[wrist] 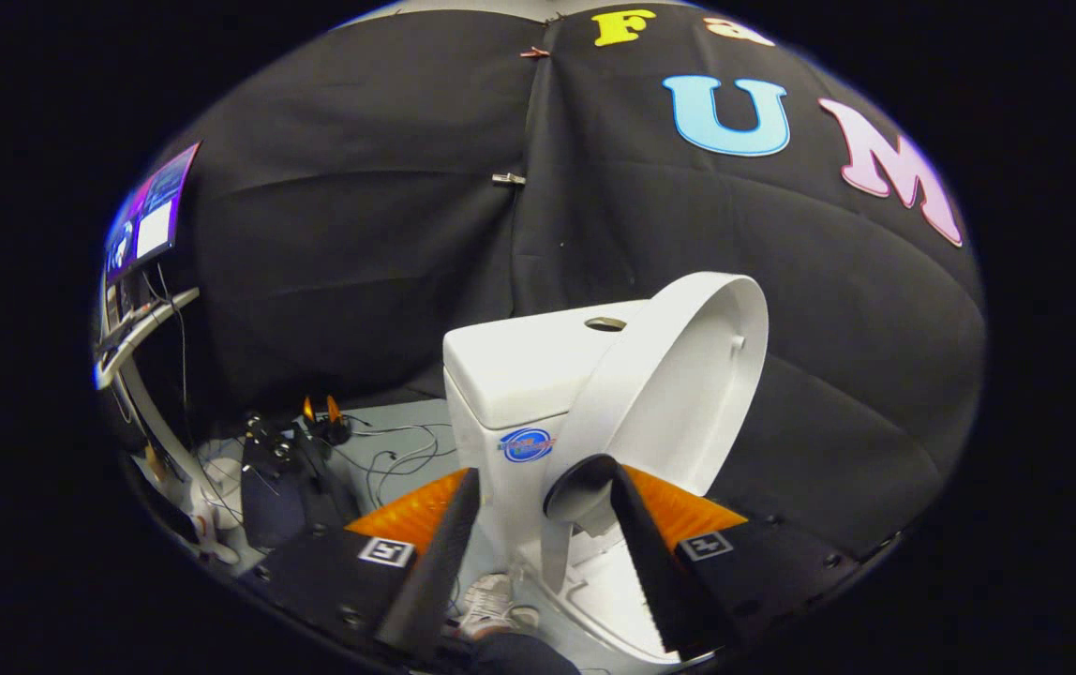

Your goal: Open the toilet lid.

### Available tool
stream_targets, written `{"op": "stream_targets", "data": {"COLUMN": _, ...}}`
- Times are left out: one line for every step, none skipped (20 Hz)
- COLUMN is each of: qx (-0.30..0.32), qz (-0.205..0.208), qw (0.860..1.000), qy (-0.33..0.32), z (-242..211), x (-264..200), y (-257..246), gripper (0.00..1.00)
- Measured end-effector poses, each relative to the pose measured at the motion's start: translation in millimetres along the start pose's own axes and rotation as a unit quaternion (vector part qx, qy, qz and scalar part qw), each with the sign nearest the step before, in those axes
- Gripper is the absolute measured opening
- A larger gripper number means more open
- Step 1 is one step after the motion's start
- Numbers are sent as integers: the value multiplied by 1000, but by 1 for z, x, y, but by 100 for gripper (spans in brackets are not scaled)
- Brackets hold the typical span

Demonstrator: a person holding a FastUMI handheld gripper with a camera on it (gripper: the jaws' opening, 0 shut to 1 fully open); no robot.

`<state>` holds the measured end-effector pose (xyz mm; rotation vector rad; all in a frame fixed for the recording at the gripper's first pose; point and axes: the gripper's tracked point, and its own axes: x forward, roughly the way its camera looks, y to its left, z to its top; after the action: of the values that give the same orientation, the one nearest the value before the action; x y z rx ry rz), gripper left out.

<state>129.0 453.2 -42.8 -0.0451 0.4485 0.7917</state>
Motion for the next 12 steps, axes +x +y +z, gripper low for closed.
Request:
{"op": "stream_targets", "data": {"qx": 7, "qz": 0, "qw": 1000, "qy": -4, "z": 2, "x": 3, "y": 1, "gripper": 94}}
{"op": "stream_targets", "data": {"qx": 12, "qz": -1, "qw": 1000, "qy": -5, "z": 3, "x": 8, "y": 1, "gripper": 100}}
{"op": "stream_targets", "data": {"qx": 15, "qz": -2, "qw": 1000, "qy": -5, "z": 2, "x": 10, "y": 2, "gripper": 100}}
{"op": "stream_targets", "data": {"qx": 16, "qz": -3, "qw": 1000, "qy": -6, "z": 3, "x": 8, "y": 2, "gripper": 100}}
{"op": "stream_targets", "data": {"qx": 15, "qz": -2, "qw": 1000, "qy": -6, "z": 1, "x": 8, "y": 4, "gripper": 100}}
{"op": "stream_targets", "data": {"qx": 17, "qz": -3, "qw": 1000, "qy": -7, "z": 2, "x": 9, "y": 2, "gripper": 100}}
{"op": "stream_targets", "data": {"qx": 26, "qz": -4, "qw": 1000, "qy": -16, "z": 8, "x": 6, "y": -1, "gripper": 100}}
{"op": "stream_targets", "data": {"qx": 30, "qz": -11, "qw": 999, "qy": -27, "z": 16, "x": 4, "y": -7, "gripper": 100}}
{"op": "stream_targets", "data": {"qx": 36, "qz": -15, "qw": 998, "qy": -44, "z": 26, "x": -1, "y": -13, "gripper": 100}}
{"op": "stream_targets", "data": {"qx": 41, "qz": -20, "qw": 997, "qy": -58, "z": 36, "x": -7, "y": -17, "gripper": 100}}
{"op": "stream_targets", "data": {"qx": 45, "qz": -26, "qw": 996, "qy": -66, "z": 42, "x": -12, "y": -23, "gripper": 99}}
{"op": "stream_targets", "data": {"qx": 52, "qz": -28, "qw": 996, "qy": -74, "z": 47, "x": -19, "y": -28, "gripper": 100}}
